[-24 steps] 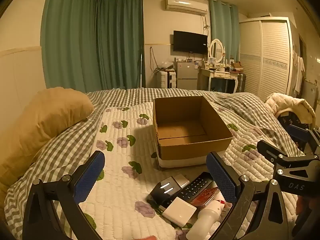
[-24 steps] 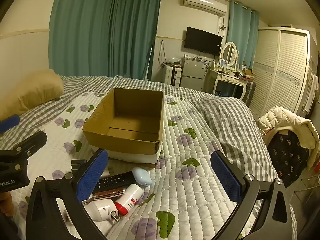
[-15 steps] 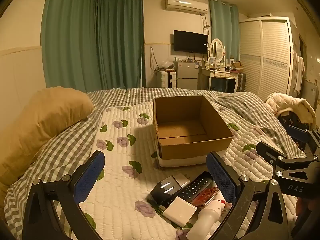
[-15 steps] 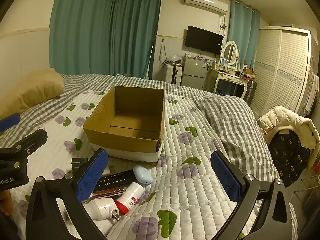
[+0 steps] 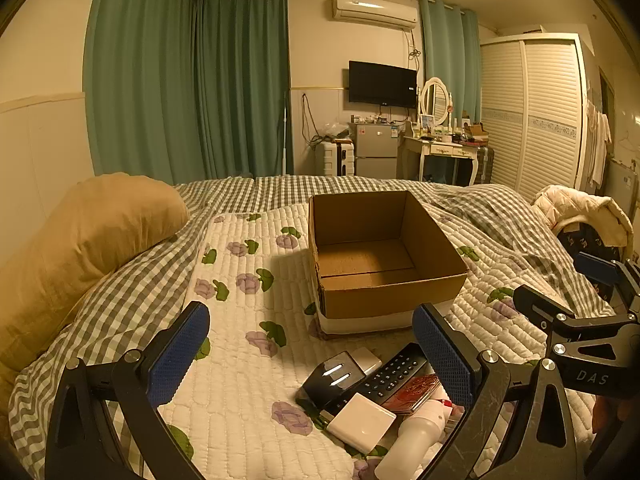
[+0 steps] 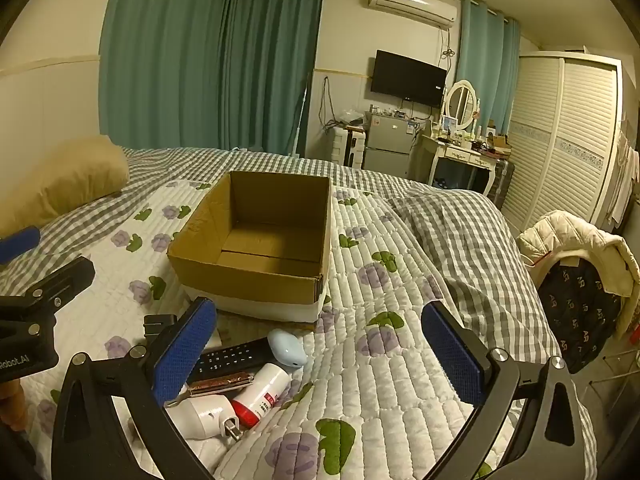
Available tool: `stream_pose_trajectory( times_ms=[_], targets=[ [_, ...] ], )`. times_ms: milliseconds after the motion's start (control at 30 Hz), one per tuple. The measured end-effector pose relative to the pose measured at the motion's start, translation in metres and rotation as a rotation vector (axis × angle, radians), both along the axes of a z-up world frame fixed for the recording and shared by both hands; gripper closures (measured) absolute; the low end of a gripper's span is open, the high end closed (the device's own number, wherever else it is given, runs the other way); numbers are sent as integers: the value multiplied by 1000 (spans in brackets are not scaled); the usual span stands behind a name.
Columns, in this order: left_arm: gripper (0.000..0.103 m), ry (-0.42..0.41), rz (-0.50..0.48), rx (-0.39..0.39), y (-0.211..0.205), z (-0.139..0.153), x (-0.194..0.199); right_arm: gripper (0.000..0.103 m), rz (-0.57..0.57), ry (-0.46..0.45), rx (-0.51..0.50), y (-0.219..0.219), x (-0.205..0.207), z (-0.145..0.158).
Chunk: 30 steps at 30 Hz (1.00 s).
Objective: Organize rigid objects
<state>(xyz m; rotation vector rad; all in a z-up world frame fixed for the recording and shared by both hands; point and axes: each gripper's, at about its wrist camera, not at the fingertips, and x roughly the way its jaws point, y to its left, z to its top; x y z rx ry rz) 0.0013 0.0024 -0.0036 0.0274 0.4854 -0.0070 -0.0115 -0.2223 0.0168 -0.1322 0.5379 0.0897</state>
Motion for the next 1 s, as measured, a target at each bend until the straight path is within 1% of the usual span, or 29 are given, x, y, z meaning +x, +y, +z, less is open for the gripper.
stream_pose_trajectory(
  times_ms=[433, 833, 1000],
  targets=[
    [0, -2, 0, 7, 0, 0, 0, 0, 3, 5, 4, 1, -4, -7],
    [0, -1, 2, 9, 0, -1, -1, 0, 2, 8, 2, 3, -1, -3],
    [0, 1, 3, 11, 0, -2, 1, 0, 11, 16, 6, 6, -2, -7]
  ],
)
